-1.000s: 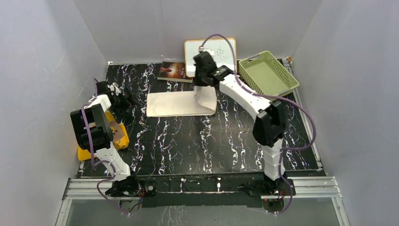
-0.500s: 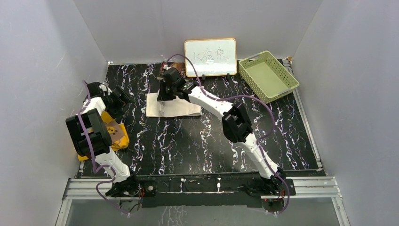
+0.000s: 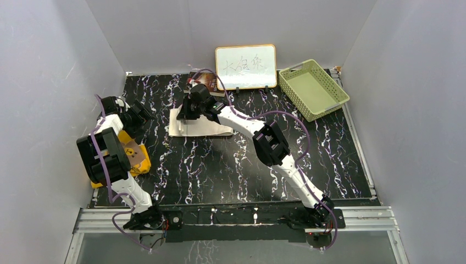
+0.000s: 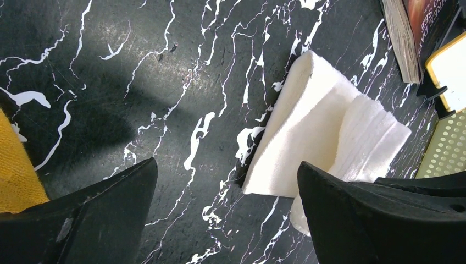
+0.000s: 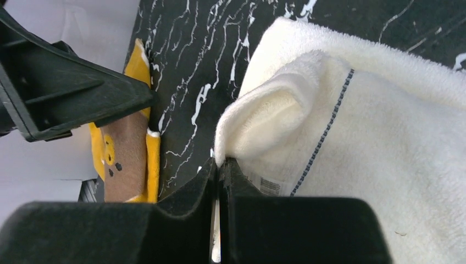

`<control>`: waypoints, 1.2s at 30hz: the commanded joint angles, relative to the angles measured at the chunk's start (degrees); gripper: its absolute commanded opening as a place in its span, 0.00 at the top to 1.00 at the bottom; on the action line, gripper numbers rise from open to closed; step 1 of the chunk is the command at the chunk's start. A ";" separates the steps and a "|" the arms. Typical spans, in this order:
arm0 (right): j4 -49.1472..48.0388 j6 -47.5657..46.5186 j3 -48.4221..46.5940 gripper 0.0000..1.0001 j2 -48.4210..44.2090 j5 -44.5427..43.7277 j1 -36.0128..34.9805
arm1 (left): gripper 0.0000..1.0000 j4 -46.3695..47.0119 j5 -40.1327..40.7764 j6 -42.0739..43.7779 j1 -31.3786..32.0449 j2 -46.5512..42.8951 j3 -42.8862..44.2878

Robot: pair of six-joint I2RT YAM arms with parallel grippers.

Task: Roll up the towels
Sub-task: Fold the towel at the center of the board.

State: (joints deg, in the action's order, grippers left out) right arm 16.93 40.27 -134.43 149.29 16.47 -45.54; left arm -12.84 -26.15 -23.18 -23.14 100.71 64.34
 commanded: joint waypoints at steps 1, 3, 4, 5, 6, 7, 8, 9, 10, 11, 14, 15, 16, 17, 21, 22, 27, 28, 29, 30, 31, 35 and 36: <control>-8.10 0.57 -1.92 1.00 -0.56 0.52 -0.16 | 0.02 0.43 -1.43 -0.38 0.02 -3.54 -0.74; -9.05 0.62 -2.01 1.00 -0.58 0.14 -0.16 | 0.01 0.68 -1.45 -0.37 0.02 -3.63 -0.87; -9.03 0.60 -2.66 1.00 -0.20 0.06 -0.15 | 0.02 0.77 -1.49 -0.37 0.01 -3.64 -0.88; -8.77 0.53 -3.57 1.00 0.34 0.06 -0.16 | 0.02 0.77 -1.59 -0.37 0.02 -3.54 -0.81; -8.53 0.58 -4.38 1.00 0.87 0.05 -0.16 | 0.02 0.80 -1.62 -0.37 0.02 -3.46 -0.79; -8.65 0.56 -4.73 1.00 1.25 -0.01 -0.16 | 0.02 0.80 -1.69 -0.33 0.02 -3.45 -0.85; -9.04 0.55 -4.67 1.00 1.62 -0.02 -0.15 | 0.02 0.80 -1.71 -0.29 0.02 -3.47 -0.84; -9.61 0.59 -4.39 1.00 1.75 -0.10 -0.12 | 0.02 0.84 -1.71 -0.29 0.02 -3.51 -0.87; -10.37 0.59 -3.95 1.00 1.99 -0.24 -0.16 | 0.01 0.88 -1.71 -0.29 0.02 -3.58 -0.96; -11.02 0.52 -3.57 1.00 2.28 -0.48 -0.16 | 0.02 1.01 -1.71 -0.29 0.02 -3.63 -1.04; -13.18 0.06 -2.97 1.00 3.07 -1.23 -0.14 | 0.02 1.22 -1.71 -0.29 0.02 -3.66 -1.19; -13.94 -0.01 -2.95 1.00 3.39 -1.33 -0.16 | 0.02 1.24 -1.67 -0.29 0.02 -3.61 -1.19; -14.81 -0.05 -2.90 1.00 3.65 -1.54 -0.23 | 0.02 1.32 -1.58 -0.32 0.02 -3.70 -1.30; -15.81 0.00 -2.74 1.00 3.87 -1.75 -0.17 | 0.02 1.33 -1.54 -0.29 0.06 -3.75 -1.32; -17.80 0.60 -3.52 0.68 5.05 -0.71 -0.16 | 0.02 1.24 -1.32 -0.07 0.02 -4.16 -1.36; -17.81 0.55 -3.71 0.50 4.90 -0.33 -0.21 | 0.02 1.13 -1.17 0.04 0.02 -4.27 -1.32; -18.95 0.01 -0.99 0.26 -0.76 1.61 0.36 | 0.02 2.15 -1.51 0.33 0.01 -6.60 -1.25; -19.37 -0.33 -0.26 0.26 -2.62 1.97 0.85 | 0.02 3.21 -2.43 0.22 0.10 -7.71 -1.61; -19.61 -0.85 0.37 0.26 -4.72 2.16 1.24 | 0.02 4.69 -3.67 -0.03 0.11 -9.10 -2.16; -19.65 -1.65 1.01 0.26 -6.83 2.36 1.79 | 0.02 6.36 -4.92 -0.24 0.46 -10.37 -2.72; -19.74 -2.21 2.44 0.27 -9.34 2.58 2.72 | 0.03 7.49 -5.76 -0.29 1.12 -11.60 -3.02; -24.02 -2.19 18.56 0.37 -20.68 3.76 7.85 | 0.20 8.26 -8.32 0.78 6.23 -12.82 -1.54; -24.78 -2.44 22.81 0.41 -23.30 3.82 9.46 | 0.26 8.31 -8.50 0.99 7.78 -12.56 -1.24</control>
State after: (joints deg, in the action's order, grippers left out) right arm 1.34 39.35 -122.04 141.14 19.07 -42.85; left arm -6.59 -29.80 -23.16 -20.58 90.35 61.41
